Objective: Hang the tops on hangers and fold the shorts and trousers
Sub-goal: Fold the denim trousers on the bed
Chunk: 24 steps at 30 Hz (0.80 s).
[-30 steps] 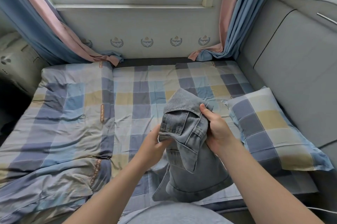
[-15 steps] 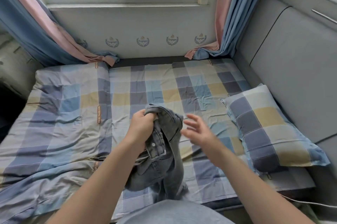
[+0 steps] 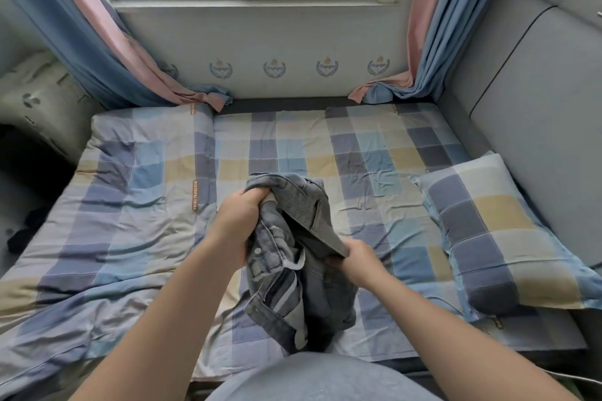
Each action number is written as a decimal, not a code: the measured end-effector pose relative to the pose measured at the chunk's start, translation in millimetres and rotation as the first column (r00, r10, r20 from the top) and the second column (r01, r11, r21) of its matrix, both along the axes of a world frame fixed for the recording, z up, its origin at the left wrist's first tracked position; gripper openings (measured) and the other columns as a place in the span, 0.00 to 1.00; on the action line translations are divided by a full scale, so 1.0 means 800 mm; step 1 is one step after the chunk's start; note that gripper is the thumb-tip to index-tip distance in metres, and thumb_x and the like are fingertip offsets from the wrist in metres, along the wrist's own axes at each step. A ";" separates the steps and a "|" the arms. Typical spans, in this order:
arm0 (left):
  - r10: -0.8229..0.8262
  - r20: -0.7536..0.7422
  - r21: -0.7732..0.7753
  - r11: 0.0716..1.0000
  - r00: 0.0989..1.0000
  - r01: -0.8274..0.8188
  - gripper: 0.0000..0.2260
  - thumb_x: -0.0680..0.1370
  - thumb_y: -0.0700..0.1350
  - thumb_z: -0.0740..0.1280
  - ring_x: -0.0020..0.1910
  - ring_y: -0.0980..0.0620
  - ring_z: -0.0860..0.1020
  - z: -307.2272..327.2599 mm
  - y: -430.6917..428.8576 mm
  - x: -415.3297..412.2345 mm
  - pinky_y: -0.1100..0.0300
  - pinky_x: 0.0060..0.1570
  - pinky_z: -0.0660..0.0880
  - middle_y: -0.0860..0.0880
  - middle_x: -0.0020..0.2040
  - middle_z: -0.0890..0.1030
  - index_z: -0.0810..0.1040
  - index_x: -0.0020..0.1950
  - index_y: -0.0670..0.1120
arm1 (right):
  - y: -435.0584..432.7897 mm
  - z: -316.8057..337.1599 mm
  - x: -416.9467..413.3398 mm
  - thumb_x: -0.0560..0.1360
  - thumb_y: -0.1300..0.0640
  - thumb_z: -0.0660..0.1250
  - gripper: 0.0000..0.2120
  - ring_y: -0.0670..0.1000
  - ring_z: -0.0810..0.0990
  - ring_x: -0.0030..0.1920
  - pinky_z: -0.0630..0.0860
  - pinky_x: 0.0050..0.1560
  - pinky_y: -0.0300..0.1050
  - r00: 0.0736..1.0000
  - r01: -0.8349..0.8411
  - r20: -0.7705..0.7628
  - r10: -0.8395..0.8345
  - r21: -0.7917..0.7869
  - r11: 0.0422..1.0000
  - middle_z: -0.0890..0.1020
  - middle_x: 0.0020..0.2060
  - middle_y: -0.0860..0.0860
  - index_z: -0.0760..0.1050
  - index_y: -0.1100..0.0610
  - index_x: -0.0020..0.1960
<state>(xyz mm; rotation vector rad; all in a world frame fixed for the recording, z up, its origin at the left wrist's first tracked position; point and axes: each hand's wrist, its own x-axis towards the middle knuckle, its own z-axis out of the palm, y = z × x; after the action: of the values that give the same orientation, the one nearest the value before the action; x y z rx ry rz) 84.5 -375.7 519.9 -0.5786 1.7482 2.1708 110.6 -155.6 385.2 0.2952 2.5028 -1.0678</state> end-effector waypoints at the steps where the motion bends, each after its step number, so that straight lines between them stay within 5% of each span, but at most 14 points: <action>1: 0.017 -0.009 -0.015 1.000 1.000 -0.017 0.09 0.81 0.44 0.65 0.39 0.43 0.85 -0.005 -0.008 -0.001 0.53 0.36 0.82 0.40 0.43 0.86 0.83 0.52 0.41 | 0.011 -0.001 -0.001 0.76 0.55 0.72 0.05 0.56 0.80 0.49 0.75 0.47 0.48 0.999 0.031 0.010 -0.031 -0.033 0.999 0.83 0.44 0.56 0.80 0.56 0.49; 5: 0.008 -0.050 -0.265 0.964 0.999 -0.021 0.07 0.82 0.43 0.65 0.38 0.47 0.85 -0.048 -0.036 -0.003 0.59 0.34 0.80 0.45 0.40 0.86 0.82 0.51 0.45 | 0.049 0.029 -0.015 0.75 0.58 0.75 0.09 0.53 0.79 0.42 0.70 0.40 0.45 0.991 0.108 -0.065 -0.118 -0.134 0.985 0.80 0.39 0.53 0.75 0.58 0.46; 7: -0.139 -0.020 -0.496 0.861 0.990 0.111 0.05 0.81 0.45 0.66 0.40 0.47 0.82 -0.071 -0.045 -0.001 0.63 0.36 0.76 0.46 0.41 0.83 0.79 0.50 0.46 | 0.056 0.061 -0.026 0.74 0.58 0.76 0.10 0.48 0.76 0.36 0.70 0.37 0.43 0.983 0.057 -0.161 -0.088 -0.187 0.981 0.79 0.35 0.49 0.75 0.60 0.45; 10: -0.385 0.294 -0.692 0.546 0.875 0.473 0.30 0.74 0.59 0.73 0.56 0.45 0.78 -0.094 -0.040 0.015 0.54 0.47 0.76 0.43 0.58 0.77 0.67 0.68 0.44 | 0.049 0.105 -0.037 0.76 0.55 0.73 0.14 0.48 0.70 0.34 0.65 0.38 0.46 0.957 -0.072 -0.290 0.018 -0.178 0.981 0.74 0.33 0.52 0.75 0.66 0.44; 13: -0.518 0.214 -0.821 0.364 0.828 0.440 0.50 0.67 0.65 0.75 0.76 0.44 0.61 -0.093 -0.007 0.031 0.45 0.71 0.66 0.47 0.78 0.60 0.51 0.80 0.54 | 0.030 0.141 -0.035 0.77 0.53 0.72 0.13 0.45 0.69 0.30 0.66 0.35 0.43 0.932 -0.215 -0.327 0.155 -0.157 0.964 0.73 0.29 0.45 0.77 0.61 0.40; 16: -0.693 -0.034 -0.821 0.430 0.720 0.376 0.43 0.67 0.65 0.73 0.73 0.50 0.64 -0.081 0.035 0.036 0.45 0.70 0.67 0.54 0.75 0.67 0.58 0.78 0.59 | 0.013 0.174 -0.029 0.77 0.53 0.72 0.11 0.41 0.69 0.28 0.66 0.32 0.36 0.895 -0.322 -0.366 0.255 -0.133 0.937 0.75 0.26 0.41 0.78 0.52 0.37; 20: -0.640 -0.263 -0.717 0.631 0.722 0.298 0.14 0.77 0.48 0.71 0.50 0.55 0.77 -0.072 0.065 0.035 0.71 0.44 0.71 0.63 0.47 0.79 0.75 0.60 0.58 | 0.007 0.204 -0.028 0.76 0.51 0.73 0.13 0.43 0.70 0.29 0.66 0.32 0.38 0.862 -0.358 -0.407 0.303 -0.065 0.932 0.76 0.30 0.47 0.80 0.59 0.40; 22: -0.569 -0.323 -0.684 0.693 0.756 0.229 0.05 0.79 0.41 0.66 0.44 0.52 0.78 -0.067 0.063 0.030 0.66 0.40 0.73 0.57 0.42 0.81 0.78 0.52 0.51 | 0.016 0.209 -0.028 0.74 0.51 0.75 0.10 0.43 0.73 0.31 0.68 0.34 0.38 0.867 -0.366 -0.384 0.318 -0.058 0.929 0.78 0.32 0.48 0.79 0.57 0.41; 24: -0.468 -0.356 -0.625 0.763 0.809 0.166 0.10 0.78 0.32 0.61 0.37 0.50 0.75 -0.058 0.050 0.022 0.60 0.34 0.71 0.51 0.36 0.78 0.76 0.45 0.46 | 0.032 0.205 -0.026 0.73 0.52 0.76 0.08 0.41 0.72 0.30 0.67 0.34 0.34 0.886 -0.371 -0.322 0.334 -0.058 0.927 0.78 0.31 0.44 0.78 0.52 0.41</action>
<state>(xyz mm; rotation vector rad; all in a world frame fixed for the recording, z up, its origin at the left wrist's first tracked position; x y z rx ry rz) 101.9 -335.7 473.6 0.2234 2.5725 1.6041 89.5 -130.2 549.1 -0.3823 2.6011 -1.1710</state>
